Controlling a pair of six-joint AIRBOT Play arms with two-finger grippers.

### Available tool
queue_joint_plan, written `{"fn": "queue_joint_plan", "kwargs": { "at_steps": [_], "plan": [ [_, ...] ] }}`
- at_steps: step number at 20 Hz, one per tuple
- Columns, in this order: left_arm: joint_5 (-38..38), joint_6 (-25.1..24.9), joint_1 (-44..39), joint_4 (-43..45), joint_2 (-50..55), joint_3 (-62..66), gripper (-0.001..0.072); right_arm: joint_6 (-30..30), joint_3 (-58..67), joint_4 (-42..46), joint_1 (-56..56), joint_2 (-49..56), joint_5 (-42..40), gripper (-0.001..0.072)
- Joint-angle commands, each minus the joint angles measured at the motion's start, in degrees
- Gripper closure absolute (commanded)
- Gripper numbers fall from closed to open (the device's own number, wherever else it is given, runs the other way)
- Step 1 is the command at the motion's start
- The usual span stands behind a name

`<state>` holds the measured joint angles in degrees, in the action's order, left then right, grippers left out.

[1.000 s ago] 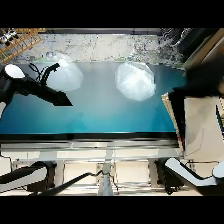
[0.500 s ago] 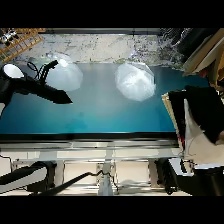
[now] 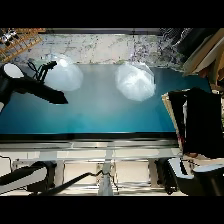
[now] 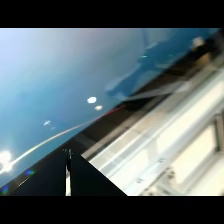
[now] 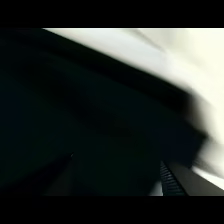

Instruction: Fold the clothes and pants, and hang the long-sleeved shirts on hangers.

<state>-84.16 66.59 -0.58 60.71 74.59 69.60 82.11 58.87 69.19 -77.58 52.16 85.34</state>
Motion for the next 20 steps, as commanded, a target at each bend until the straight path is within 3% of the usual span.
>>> {"fn": "queue_joint_plan", "kwargs": {
  "at_steps": [1,3,5,6,7,8,9,11,15,20],
  "plan": [
    [0.57,9.62,0.0,20.94,-1.84,3.69,0.0702,-6.82,5.77,-31.17,12.7,0.15,-11.78,0.0156],
    [3.78,14.38,0.5,31.26,-5.4,5.49,0.0701,-11.21,5.16,-33.0,28.98,0.17,-15.78,0.0156],
    [8.33,15.15,2.93,33.2,-9.68,5.53,0.0701,-11.28,3.56,-22.21,47.25,0.72,-20.81,0.0161],
    [10.51,16.65,4.55,33.18,-11.54,5.53,0.0701,-11.28,2.8,-15.54,55.49,1.27,-23.89,0.0278],
    [12.57,17.92,6.03,33.16,-12.98,5.53,0.0701,-11.28,2.16,-8.46,63.43,1.9,-27.54,0.05],
    [15.13,19.96,7.5,33.18,-14.29,5.53,0.0702,-11.28,1.81,-2.67,69.24,2.58,-31.36,0.0633],
    [17.68,21.2,8.74,33.18,-15.19,5.53,0.0701,-11.28,1.79,2.45,73.88,3.34,-36.22,0.0692],
    [19.52,23.45,10.21,33.18,-16.04,5.53,0.0701,-11.28,1.79,6.25,77.9,4.59,-45.79,0.0692],
    [19.52,23.43,10.58,33.18,-15.76,5.53,0.0701,-11.28,1.84,5.84,78.23,5.4,-65.7,0.068],
    [19.54,23.43,10.58,33.18,-15.76,5.53,0.0701,-11.28,1.84,5.84,78.23,5.4,-78.55,0.068]
  ]
}}
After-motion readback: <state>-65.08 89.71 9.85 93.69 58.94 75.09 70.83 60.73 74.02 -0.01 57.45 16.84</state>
